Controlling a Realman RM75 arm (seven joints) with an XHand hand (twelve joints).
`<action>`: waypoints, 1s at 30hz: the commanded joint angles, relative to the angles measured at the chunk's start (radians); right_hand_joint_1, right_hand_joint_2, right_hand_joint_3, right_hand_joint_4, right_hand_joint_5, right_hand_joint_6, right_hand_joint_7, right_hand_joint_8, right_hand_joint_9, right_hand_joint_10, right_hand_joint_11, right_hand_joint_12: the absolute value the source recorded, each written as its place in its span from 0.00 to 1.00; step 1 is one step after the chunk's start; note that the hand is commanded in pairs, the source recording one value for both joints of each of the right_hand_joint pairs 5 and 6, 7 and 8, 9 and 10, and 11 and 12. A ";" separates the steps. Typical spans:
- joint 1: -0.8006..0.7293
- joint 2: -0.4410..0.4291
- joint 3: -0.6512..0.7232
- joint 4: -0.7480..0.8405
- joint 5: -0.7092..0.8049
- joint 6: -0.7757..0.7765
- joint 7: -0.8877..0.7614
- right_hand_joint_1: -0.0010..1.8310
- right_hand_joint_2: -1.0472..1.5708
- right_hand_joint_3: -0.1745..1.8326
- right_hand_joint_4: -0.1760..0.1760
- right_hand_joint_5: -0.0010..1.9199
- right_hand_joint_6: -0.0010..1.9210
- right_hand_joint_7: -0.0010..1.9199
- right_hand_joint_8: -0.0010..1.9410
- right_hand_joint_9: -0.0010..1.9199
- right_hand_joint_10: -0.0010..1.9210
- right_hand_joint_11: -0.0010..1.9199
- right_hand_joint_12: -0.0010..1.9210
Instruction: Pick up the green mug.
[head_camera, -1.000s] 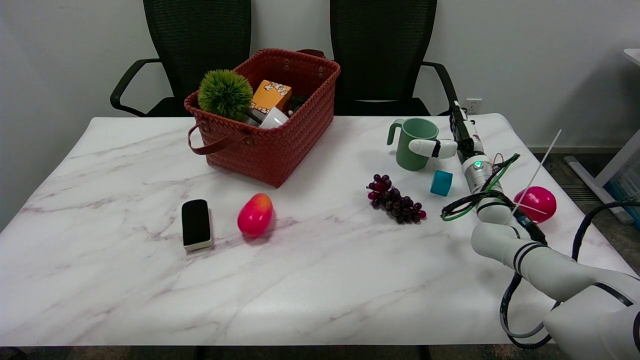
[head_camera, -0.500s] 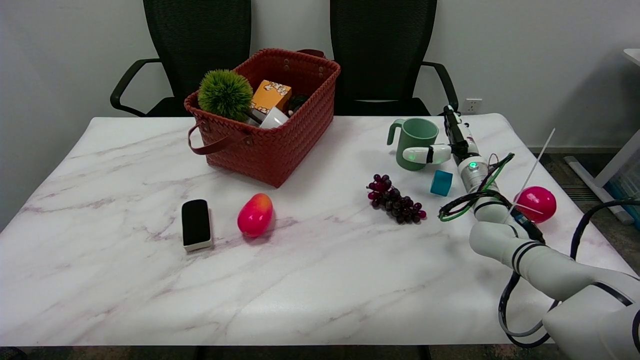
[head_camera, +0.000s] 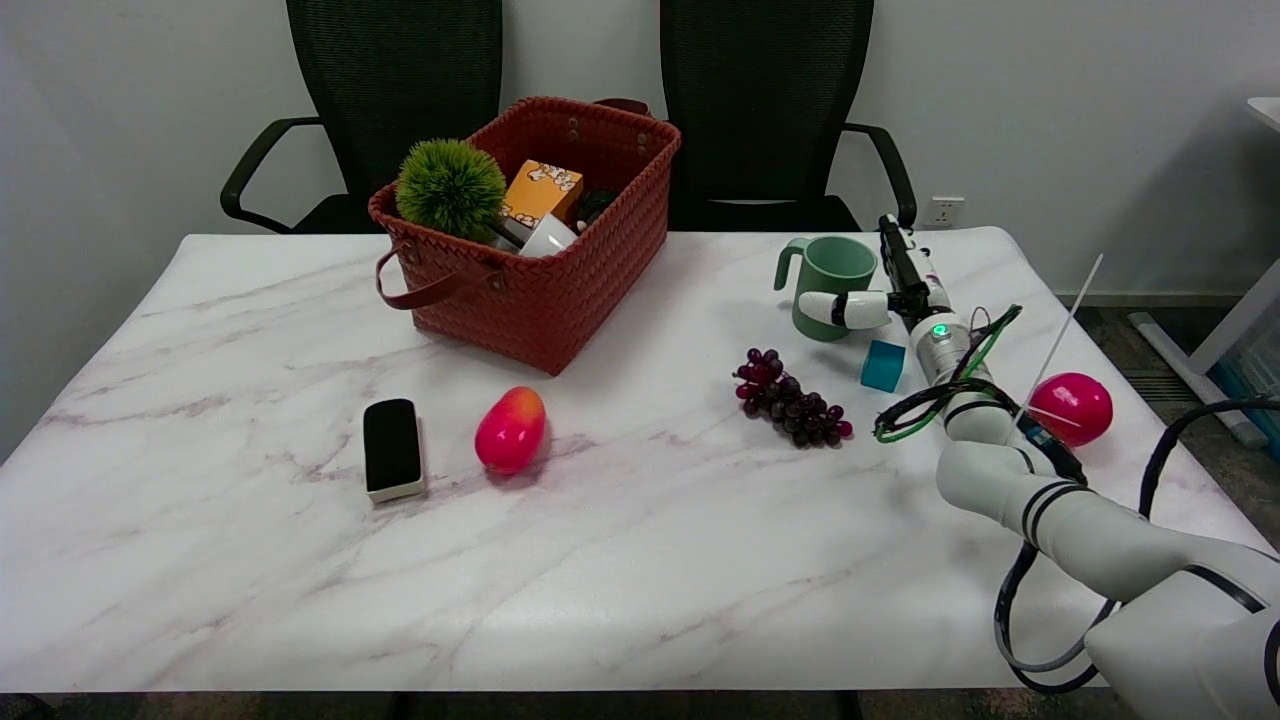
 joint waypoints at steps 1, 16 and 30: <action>-0.004 -0.001 0.006 0.010 0.001 -0.011 -0.007 0.73 0.50 0.42 0.50 0.00 0.00 0.00 0.00 0.00 0.00 0.00 0.00; -0.006 0.002 0.009 0.010 0.006 -0.007 -0.007 0.73 0.51 0.52 0.50 0.00 0.00 0.00 0.00 0.01 0.01 0.00 0.00; -0.004 0.002 0.011 0.006 0.008 -0.007 -0.007 0.70 0.47 0.57 0.50 0.00 0.00 0.20 0.19 0.24 0.24 0.17 0.17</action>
